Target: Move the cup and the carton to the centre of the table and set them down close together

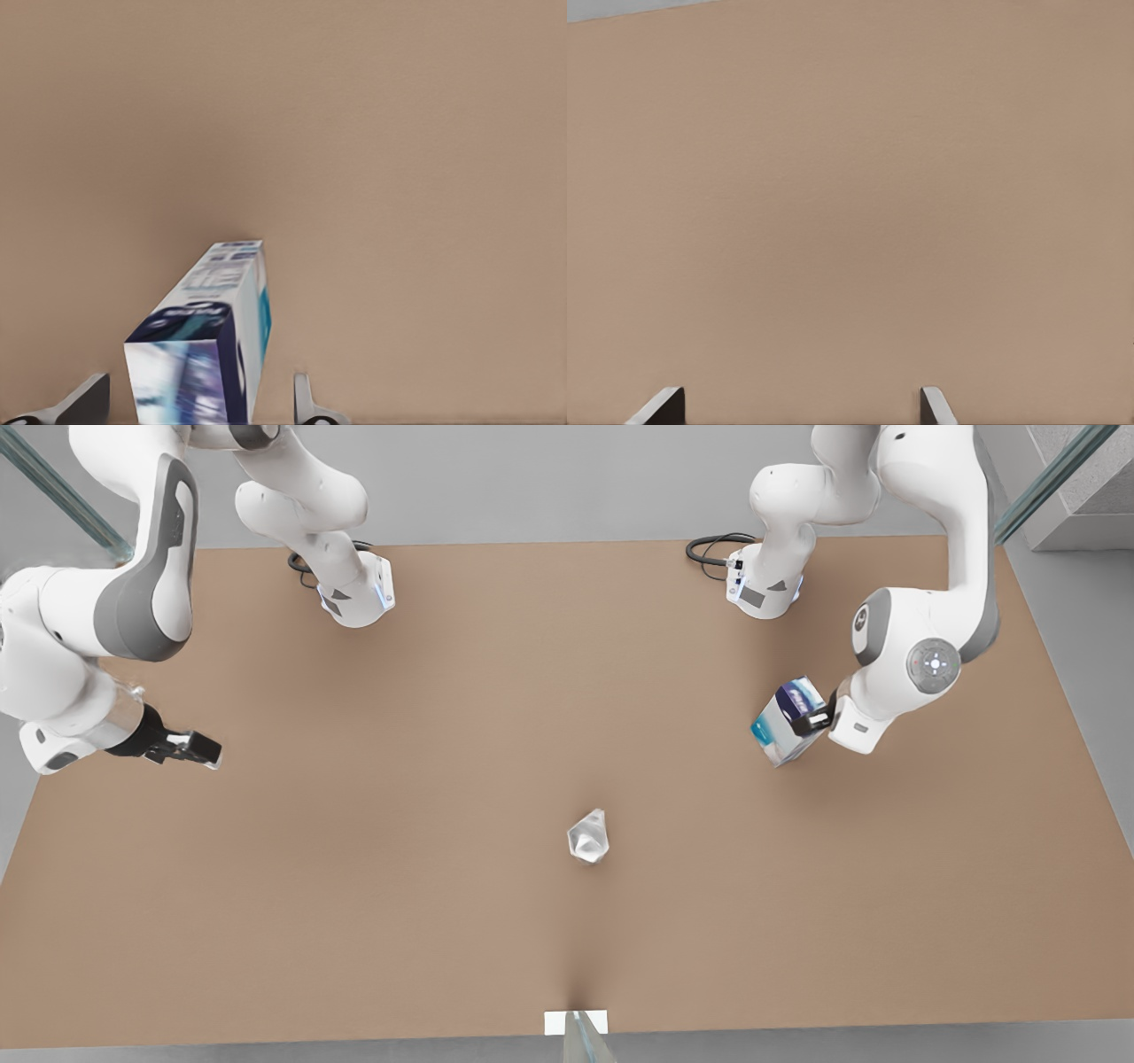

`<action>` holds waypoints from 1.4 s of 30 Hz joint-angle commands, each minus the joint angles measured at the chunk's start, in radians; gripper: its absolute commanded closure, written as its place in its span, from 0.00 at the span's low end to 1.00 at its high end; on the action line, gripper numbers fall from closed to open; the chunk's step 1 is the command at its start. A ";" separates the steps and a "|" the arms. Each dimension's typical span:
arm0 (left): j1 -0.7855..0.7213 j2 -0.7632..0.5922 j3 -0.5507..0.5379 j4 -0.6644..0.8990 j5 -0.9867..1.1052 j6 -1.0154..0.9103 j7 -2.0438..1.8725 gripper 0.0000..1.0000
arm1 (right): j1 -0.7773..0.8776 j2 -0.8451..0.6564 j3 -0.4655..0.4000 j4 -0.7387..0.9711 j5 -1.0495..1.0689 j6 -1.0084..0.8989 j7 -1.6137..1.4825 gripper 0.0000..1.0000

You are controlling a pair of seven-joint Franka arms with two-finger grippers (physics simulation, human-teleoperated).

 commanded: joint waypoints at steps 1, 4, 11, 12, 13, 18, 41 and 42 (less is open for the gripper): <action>0.030 0.001 0.000 0.000 -0.008 0.000 0.000 0.00 | 0.006 0.004 0.000 0.004 0.000 0.000 -0.001 0.00; 0.030 0.008 0.005 0.002 -0.008 -0.011 0.000 0.00 | -0.058 0.059 0.011 0.064 0.005 -0.004 -0.090 0.00; 0.030 0.033 0.031 0.000 -0.008 -0.065 -0.025 0.00 | -0.078 0.098 0.087 0.073 -0.018 0.010 -0.035 0.00; 0.030 0.036 0.031 0.000 -0.008 -0.063 -0.025 0.00 | -0.078 0.098 0.089 0.072 -0.029 0.022 -0.027 0.00; 0.032 0.037 0.032 0.000 -0.008 -0.065 -0.025 0.00 | -0.083 0.098 0.089 0.072 -0.043 0.022 -0.027 0.00; 0.030 0.076 0.037 0.000 -0.008 -0.059 -0.032 0.00 | -0.073 0.093 0.092 0.066 -0.032 0.046 -0.021 0.00; 0.017 0.030 0.023 -0.186 -0.077 0.044 -0.041 0.00 | -0.072 0.099 0.087 0.078 -0.038 0.049 -0.009 0.00; 0.017 0.031 0.023 -0.192 -0.080 0.044 -0.041 0.14 | -0.073 0.099 0.087 0.078 -0.029 0.051 -0.003 0.00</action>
